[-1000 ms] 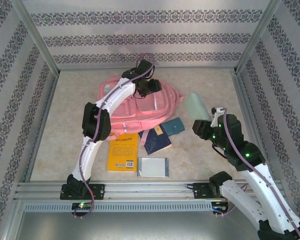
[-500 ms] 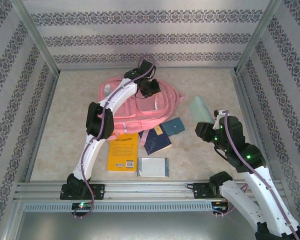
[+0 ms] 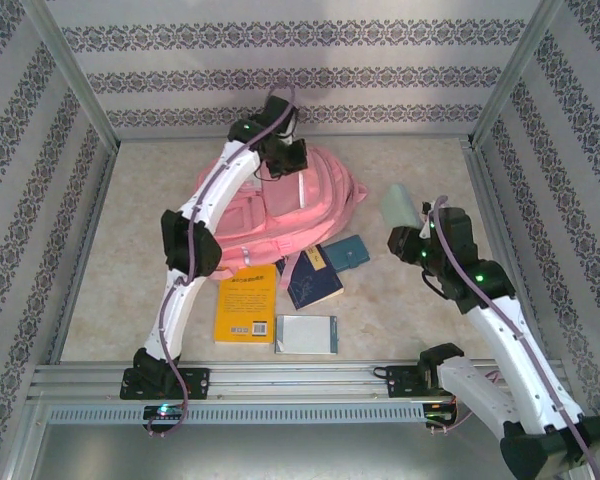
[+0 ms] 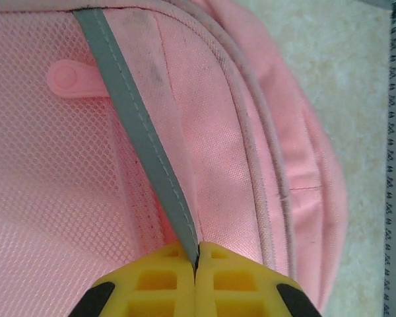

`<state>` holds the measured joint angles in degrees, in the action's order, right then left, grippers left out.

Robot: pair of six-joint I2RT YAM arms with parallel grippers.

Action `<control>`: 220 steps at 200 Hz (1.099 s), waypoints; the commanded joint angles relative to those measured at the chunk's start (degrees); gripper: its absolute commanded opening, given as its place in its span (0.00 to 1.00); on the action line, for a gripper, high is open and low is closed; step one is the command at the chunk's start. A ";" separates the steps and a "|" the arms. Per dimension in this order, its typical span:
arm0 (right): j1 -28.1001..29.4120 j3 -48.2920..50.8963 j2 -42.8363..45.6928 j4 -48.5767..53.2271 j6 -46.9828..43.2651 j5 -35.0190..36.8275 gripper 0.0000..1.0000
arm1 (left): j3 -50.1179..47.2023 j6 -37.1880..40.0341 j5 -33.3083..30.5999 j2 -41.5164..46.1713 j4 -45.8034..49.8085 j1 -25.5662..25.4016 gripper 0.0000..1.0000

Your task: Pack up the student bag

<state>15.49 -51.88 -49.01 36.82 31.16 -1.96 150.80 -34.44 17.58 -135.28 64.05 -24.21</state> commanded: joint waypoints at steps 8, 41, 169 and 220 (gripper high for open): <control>-0.79 -1.26 -1.92 -7.07 1.19 -1.05 0.36 | 4.19 7.25 0.36 9.60 8.86 0.17 0.00; -1.65 1.96 -4.55 -18.67 4.98 -12.41 0.38 | 3.44 11.60 1.43 15.39 11.96 0.20 0.00; 6.01 7.14 -20.44 -55.69 31.93 -39.85 0.36 | -8.98 11.24 -2.20 19.58 15.34 -8.39 0.17; 7.15 8.06 -18.73 -58.83 35.36 -36.99 0.36 | 1.37 10.68 -12.70 18.38 22.27 -10.33 0.63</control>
<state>21.80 -44.01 -70.24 -12.53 64.18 -37.80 145.21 -23.77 9.91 -117.30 81.10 -32.77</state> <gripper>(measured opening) 0.388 0.577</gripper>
